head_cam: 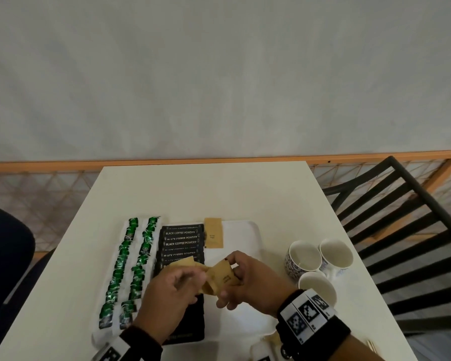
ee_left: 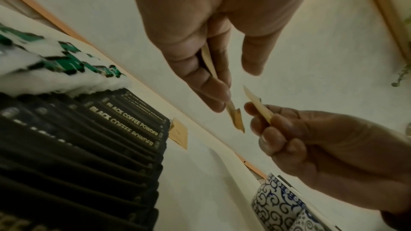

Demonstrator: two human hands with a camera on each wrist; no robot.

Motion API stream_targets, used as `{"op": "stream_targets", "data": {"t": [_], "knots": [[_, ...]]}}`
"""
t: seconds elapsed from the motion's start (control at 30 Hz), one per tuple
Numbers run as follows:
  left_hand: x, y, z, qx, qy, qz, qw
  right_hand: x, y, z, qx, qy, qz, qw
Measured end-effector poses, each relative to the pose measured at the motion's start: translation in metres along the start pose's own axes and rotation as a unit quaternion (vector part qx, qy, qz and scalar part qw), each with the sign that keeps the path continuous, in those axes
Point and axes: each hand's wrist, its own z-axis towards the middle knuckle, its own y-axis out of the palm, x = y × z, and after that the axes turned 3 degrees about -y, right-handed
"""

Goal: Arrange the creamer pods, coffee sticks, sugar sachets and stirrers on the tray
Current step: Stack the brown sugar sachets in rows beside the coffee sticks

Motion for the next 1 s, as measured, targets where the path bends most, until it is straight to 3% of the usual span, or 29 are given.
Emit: {"op": "stream_targets", "data": {"t": [0.23,0.4,0.5,0.6,0.7,1.0], "knots": [[-0.006,0.015,0.016,0.043,-0.01,0.019,0.999,0.006,0.002,0.02,0.021,0.001,-0.008,1.0],[-0.016,0.019,0.018,0.064,-0.035,0.017,0.997,0.015,-0.001,0.027,0.079,0.002,0.17,0.982],[-0.023,0.018,0.021,0.085,-0.051,0.027,0.995,0.023,-0.007,0.041,0.149,0.016,0.212,0.966],[-0.03,0.011,0.026,0.108,-0.069,0.039,0.991,0.037,-0.018,0.064,0.226,0.031,0.033,0.973],[-0.034,0.004,0.031,0.114,-0.072,0.038,0.99,0.049,-0.021,0.093,0.197,0.051,-0.224,0.953],[-0.028,-0.008,0.044,0.117,-0.077,0.005,0.99,0.048,-0.023,0.139,0.208,0.115,-0.308,0.921]]}}
